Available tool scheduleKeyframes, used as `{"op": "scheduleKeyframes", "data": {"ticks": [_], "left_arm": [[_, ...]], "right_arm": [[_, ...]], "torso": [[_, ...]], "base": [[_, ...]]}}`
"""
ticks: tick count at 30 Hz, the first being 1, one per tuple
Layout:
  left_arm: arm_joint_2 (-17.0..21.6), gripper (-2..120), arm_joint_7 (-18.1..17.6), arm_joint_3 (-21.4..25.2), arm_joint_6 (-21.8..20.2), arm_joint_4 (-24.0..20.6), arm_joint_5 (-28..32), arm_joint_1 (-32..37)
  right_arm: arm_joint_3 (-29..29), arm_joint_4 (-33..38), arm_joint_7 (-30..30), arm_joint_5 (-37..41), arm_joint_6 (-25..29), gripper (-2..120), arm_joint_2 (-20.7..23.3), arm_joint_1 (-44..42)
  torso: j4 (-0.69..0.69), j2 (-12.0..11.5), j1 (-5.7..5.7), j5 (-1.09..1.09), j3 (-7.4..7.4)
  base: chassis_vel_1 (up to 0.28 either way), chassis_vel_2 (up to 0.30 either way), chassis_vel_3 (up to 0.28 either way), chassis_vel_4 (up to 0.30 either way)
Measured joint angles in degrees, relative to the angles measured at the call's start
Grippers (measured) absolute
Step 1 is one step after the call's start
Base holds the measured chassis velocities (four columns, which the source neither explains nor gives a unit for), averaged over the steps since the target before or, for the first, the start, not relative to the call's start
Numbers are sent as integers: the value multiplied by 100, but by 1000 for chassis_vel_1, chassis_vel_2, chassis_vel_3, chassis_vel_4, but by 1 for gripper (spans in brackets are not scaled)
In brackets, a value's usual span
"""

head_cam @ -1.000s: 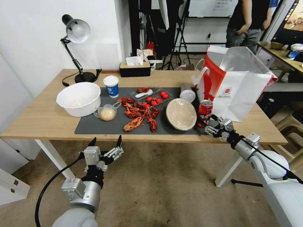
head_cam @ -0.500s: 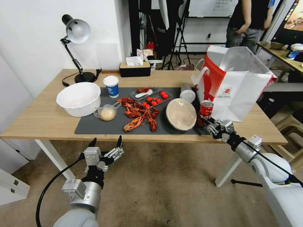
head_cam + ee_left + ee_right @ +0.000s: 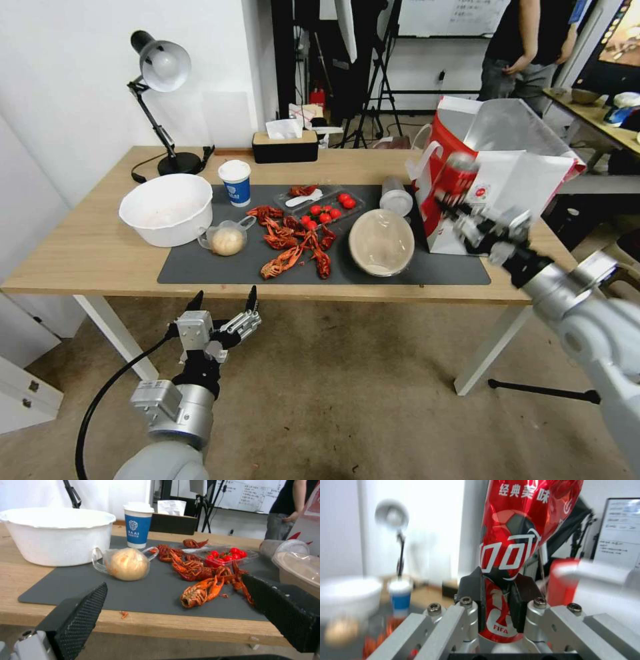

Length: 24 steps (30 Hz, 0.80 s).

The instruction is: Pick up the trash from the table and place it into the takeout bag.

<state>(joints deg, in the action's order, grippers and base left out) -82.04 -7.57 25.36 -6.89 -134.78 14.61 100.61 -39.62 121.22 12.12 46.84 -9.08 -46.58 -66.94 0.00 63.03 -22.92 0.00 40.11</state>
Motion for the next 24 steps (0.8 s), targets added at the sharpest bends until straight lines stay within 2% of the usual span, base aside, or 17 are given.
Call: {"op": "scheduleKeyframes", "data": {"ticks": [3, 4, 7, 10, 13, 19, 20, 24], "left_arm": [[-7, 100, 3, 2, 1, -2, -9, 1], [-7, 100, 3, 2, 1, -2, -9, 1], [-26, 100, 5, 1, 5, -2, -22, 5], [-44, 100, 9, -2, 12, -2, -38, 17], [-48, 100, 10, 3, 23, -12, -45, 34], [-28, 100, 11, 23, 40, -19, -45, 49], [-17, 100, 11, 29, 43, -19, -43, 55], [-12, 100, 11, 31, 44, -19, -41, 58]], "right_arm": [[56, -53, -711, 1001, -183, 12, 394, 566], [56, -53, -711, 1001, -183, 12, 394, 566], [231, -445, -1275, 1572, -326, 12, 665, 1177], [345, -756, -1610, 1910, -490, 12, 750, 1630], [471, -1144, -1943, 2320, -665, 12, 779, 2111], [617, -1569, -2205, 2652, -916, 12, 738, 2486], [668, -1681, -2381, 2781, -1113, 12, 690, 2543], [715, -1714, -2717, 2897, -1377, 23, 631, 2546]], "torso": [[0, 0, 0, -1, 0], [0, 0, 0, -1, 0], [0, 0, 0, 0, 0], [0, -1, 0, 2, 0], [0, -1, 0, 1, 0], [-1, -2, 0, 1, 1], [0, -1, 0, 1, 1], [0, -1, 0, 1, 0]], "base": [[0, 0, 0, 0], [0, 0, 0, 0], [0, 0, 0, 0], [0, 0, 0, 0], [0, 0, 0, 0], [0, 0, 0, 0], [0, 0, 0, 0], [0, 0, 0, 0]]}}
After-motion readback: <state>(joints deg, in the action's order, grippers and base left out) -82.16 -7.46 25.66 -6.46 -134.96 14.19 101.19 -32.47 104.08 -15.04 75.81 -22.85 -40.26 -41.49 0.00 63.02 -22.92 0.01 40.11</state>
